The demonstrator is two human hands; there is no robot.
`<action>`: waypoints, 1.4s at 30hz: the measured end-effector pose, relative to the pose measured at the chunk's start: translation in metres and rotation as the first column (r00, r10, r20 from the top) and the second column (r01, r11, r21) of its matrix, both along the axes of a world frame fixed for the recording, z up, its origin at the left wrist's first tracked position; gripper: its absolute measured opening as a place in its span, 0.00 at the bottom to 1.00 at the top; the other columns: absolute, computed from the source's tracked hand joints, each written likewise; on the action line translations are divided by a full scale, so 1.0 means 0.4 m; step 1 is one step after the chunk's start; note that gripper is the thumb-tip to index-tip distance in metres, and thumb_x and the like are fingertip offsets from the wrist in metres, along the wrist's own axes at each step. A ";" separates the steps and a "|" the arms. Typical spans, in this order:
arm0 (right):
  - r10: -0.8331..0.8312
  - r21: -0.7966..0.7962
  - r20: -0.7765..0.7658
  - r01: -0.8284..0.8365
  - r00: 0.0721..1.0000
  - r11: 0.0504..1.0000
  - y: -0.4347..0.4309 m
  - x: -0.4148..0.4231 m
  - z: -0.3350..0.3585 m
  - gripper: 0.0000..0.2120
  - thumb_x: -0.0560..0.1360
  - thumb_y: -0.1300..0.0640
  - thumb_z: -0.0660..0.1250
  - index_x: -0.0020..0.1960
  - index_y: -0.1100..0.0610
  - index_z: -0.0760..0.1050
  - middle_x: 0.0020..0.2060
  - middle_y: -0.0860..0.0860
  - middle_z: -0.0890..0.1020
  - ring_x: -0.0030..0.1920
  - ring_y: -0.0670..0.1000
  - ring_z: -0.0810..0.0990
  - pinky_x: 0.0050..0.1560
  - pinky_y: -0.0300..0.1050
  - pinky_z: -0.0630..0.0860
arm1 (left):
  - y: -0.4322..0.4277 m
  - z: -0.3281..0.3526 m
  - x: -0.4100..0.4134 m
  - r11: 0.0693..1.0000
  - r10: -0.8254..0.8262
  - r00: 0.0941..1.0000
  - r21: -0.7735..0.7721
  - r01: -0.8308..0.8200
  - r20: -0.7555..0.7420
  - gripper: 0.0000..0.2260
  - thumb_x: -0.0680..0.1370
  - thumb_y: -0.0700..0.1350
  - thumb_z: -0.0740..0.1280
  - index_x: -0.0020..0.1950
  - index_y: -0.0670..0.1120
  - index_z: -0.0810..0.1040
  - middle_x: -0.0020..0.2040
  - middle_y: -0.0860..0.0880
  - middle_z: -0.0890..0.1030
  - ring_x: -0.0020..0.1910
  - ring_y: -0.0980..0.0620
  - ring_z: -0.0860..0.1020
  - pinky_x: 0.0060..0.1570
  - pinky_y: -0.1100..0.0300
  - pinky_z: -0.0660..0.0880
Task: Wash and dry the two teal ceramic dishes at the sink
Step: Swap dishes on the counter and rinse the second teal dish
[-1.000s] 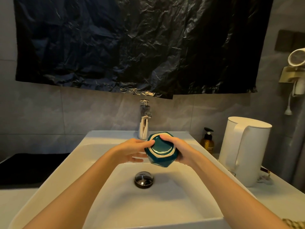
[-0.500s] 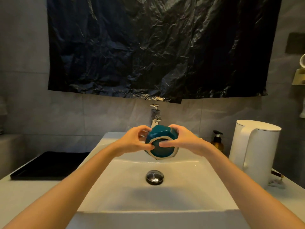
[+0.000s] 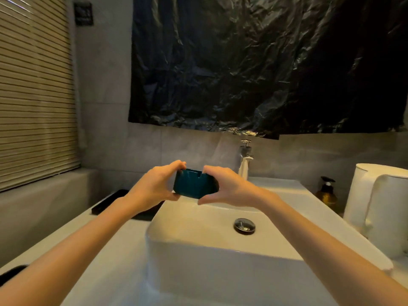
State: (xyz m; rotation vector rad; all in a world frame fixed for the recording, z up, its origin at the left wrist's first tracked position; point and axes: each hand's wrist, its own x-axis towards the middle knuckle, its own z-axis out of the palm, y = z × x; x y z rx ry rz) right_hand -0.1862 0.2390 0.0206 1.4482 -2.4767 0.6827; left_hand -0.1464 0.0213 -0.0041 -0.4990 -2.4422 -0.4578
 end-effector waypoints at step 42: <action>0.146 0.230 0.015 -0.146 0.989 0.962 -0.573 0.115 -0.419 0.19 0.68 0.49 0.74 0.55 0.55 0.77 0.53 0.55 0.79 0.54 0.54 0.74 0.52 0.50 0.75 | -0.461 -0.319 0.249 0.888 0.404 0.741 -0.036 -0.459 0.537 0.19 0.60 0.58 0.78 0.44 0.55 0.75 0.49 0.54 0.79 0.50 0.55 0.77 0.52 0.54 0.76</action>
